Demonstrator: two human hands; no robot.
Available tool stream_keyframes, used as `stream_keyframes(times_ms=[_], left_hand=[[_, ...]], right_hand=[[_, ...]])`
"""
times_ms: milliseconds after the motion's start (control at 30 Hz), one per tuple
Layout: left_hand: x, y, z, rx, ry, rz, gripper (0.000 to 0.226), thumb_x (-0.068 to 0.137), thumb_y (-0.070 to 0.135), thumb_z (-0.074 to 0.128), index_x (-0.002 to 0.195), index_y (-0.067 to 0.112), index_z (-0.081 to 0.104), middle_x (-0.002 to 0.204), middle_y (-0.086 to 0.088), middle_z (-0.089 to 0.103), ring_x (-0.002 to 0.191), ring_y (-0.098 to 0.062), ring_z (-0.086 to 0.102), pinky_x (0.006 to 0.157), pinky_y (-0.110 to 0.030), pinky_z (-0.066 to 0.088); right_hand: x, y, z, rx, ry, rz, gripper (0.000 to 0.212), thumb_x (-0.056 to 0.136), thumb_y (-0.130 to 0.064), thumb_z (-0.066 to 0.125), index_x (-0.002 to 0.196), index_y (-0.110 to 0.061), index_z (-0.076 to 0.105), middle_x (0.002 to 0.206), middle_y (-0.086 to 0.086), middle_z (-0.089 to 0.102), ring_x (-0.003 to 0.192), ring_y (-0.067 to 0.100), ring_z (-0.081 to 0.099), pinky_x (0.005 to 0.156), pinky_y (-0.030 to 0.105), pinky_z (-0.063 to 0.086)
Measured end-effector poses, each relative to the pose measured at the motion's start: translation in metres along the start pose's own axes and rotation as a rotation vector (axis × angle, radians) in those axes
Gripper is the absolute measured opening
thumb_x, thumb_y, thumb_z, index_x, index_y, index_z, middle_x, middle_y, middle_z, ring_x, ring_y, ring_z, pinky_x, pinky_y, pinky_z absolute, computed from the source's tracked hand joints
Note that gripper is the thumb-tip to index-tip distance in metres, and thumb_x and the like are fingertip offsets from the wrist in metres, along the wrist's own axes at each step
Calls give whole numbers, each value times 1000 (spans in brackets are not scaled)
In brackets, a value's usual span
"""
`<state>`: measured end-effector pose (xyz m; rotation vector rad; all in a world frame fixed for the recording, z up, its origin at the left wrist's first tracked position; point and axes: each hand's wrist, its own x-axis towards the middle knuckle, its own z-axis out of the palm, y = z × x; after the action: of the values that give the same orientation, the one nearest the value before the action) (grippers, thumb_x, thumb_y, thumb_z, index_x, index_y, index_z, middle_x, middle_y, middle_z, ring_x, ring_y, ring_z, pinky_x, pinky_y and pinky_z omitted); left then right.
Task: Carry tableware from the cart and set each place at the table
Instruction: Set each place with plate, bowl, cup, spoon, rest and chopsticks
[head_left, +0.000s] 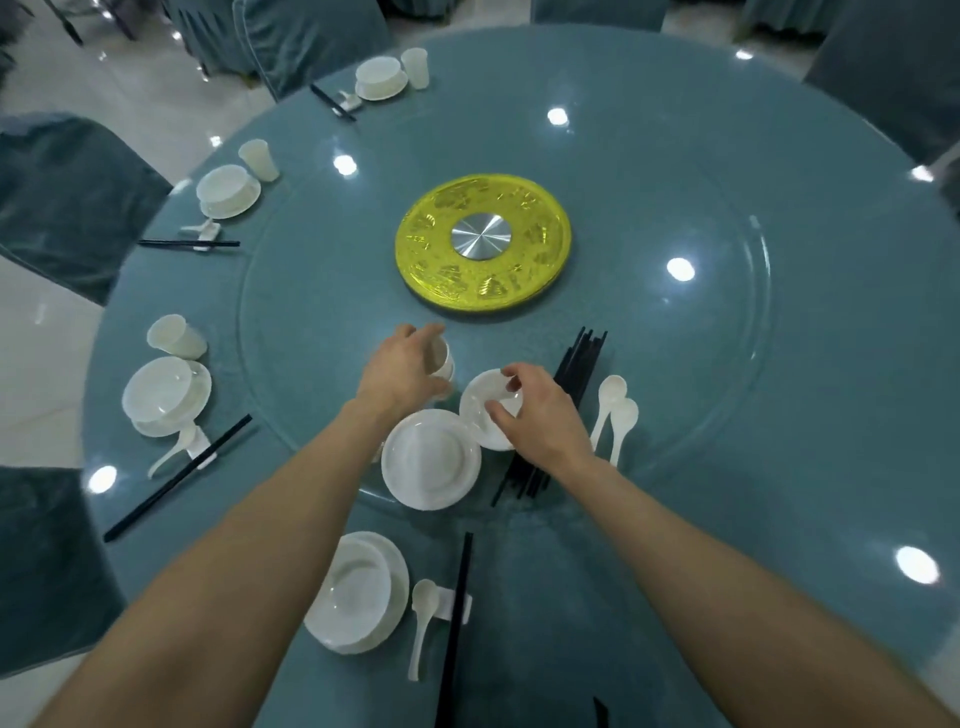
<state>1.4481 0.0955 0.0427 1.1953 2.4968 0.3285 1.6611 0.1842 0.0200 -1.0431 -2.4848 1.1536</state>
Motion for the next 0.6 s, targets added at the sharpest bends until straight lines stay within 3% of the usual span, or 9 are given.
stream_keyframes(times_ms=[100,167,233,367,433,533,600], left_hand=[[2,-5,-12,-45,43,-23,79,71,41,94,141,31,60,121,-5,65,112,-30,63,93,-40,53],[-1,-9,-24,-159,80,-48,72,70,43,94,134,32,64,110,0,70,99,-22,68,83,-33,54],[-6,-12,-37,-307,85,-74,68,69,46,96,130,35,67,106,6,72,90,-12,70,77,-27,53],[-16,-9,-51,-497,34,-50,65,68,47,97,126,36,70,104,6,75,89,-11,74,82,-32,61],[-21,-6,-52,-536,32,-31,69,64,50,95,126,35,70,103,5,76,88,-12,75,84,-34,62],[-26,-3,-54,-543,43,-20,71,59,55,91,124,36,71,102,5,76,85,-11,75,80,-32,61],[-28,-1,-56,-521,57,-16,67,59,54,91,120,37,71,99,7,76,82,-10,75,76,-29,59]], right_hand=[[7,-7,4,-30,12,-55,57,95,-44,72,143,-19,52,130,-4,56,92,11,56,93,40,53],[13,-15,5,-45,28,-90,70,92,-48,76,149,-19,48,137,-3,53,110,16,60,98,42,53],[20,-24,5,-56,32,-121,88,87,-51,79,159,-18,38,149,1,49,133,22,51,111,43,46],[33,-42,4,-43,-63,-135,116,82,-52,85,168,-19,16,166,7,36,153,25,31,123,44,31],[36,-45,7,-23,-75,-129,111,80,-48,88,166,-19,24,163,6,42,149,25,39,121,43,35],[35,-42,6,-26,-35,-172,84,79,-39,89,150,-19,50,142,4,62,126,25,59,108,44,47],[32,-41,3,-28,-22,-204,76,79,-38,89,145,-20,54,136,2,64,119,23,61,104,44,49]])
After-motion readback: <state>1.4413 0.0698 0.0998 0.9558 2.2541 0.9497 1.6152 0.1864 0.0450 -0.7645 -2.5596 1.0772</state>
